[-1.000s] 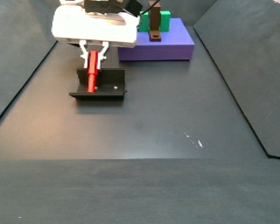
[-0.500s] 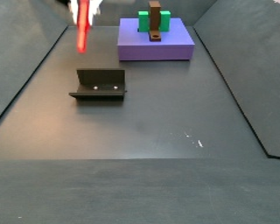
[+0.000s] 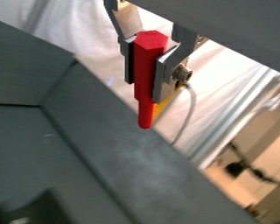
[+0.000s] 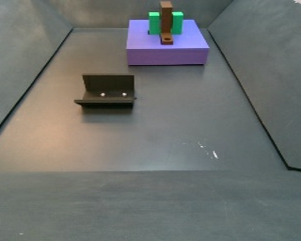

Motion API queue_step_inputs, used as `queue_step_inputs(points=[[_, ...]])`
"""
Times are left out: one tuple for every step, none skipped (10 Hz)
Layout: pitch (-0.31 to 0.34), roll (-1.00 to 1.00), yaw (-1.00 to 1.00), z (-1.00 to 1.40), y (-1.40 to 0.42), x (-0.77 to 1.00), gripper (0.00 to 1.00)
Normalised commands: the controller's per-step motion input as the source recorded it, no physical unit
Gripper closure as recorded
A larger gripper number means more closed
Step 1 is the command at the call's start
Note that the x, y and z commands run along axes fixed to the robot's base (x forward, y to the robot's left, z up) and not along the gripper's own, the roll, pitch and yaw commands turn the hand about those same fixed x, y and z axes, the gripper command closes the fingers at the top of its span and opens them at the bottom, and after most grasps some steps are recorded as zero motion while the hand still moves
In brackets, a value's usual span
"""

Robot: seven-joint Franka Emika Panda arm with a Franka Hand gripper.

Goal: Pick up the red object. Move up. Place the red object on the fixture. Regrasp the red object. Move to above the board. Insert the red object.
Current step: Move to above the board, then insert the red object.

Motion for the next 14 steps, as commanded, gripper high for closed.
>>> queue_step_inputs(points=[[0.174,-1.0,-0.06,0.26,-1.4,-1.06,1.0],[0.158,-1.0,-0.05,0.28,-1.4,-1.14,1.0],[0.155,-1.0,-0.03,0.25,-1.4,-1.18,1.0],[0.161,-1.0,-0.03,0.27,-1.4,-1.16,1.0],[0.15,-1.0,0.0,0.15,-0.82,-0.74,1.0],[0.147,-1.0,0.0,0.09,-0.56,-0.52,1.0],[0.13,-1.0,0.01,0.05,-0.19,-0.21,1.0],[0.108,-1.0,0.02,0.01,-0.06,-0.12,1.0],[0.096,-0.99,0.02,0.02,0.0,-0.08,1.0],[0.045,-0.77,0.02,0.01,0.01,-0.08,1.0],[-0.007,-0.49,0.01,0.0,0.02,-0.07,1.0],[-0.028,-0.32,0.01,0.01,0.01,-0.06,1.0],[-0.079,-0.06,0.0,-0.1,0.0,0.0,1.0],[-0.09,-0.06,0.0,-0.21,0.0,0.0,1.0]])
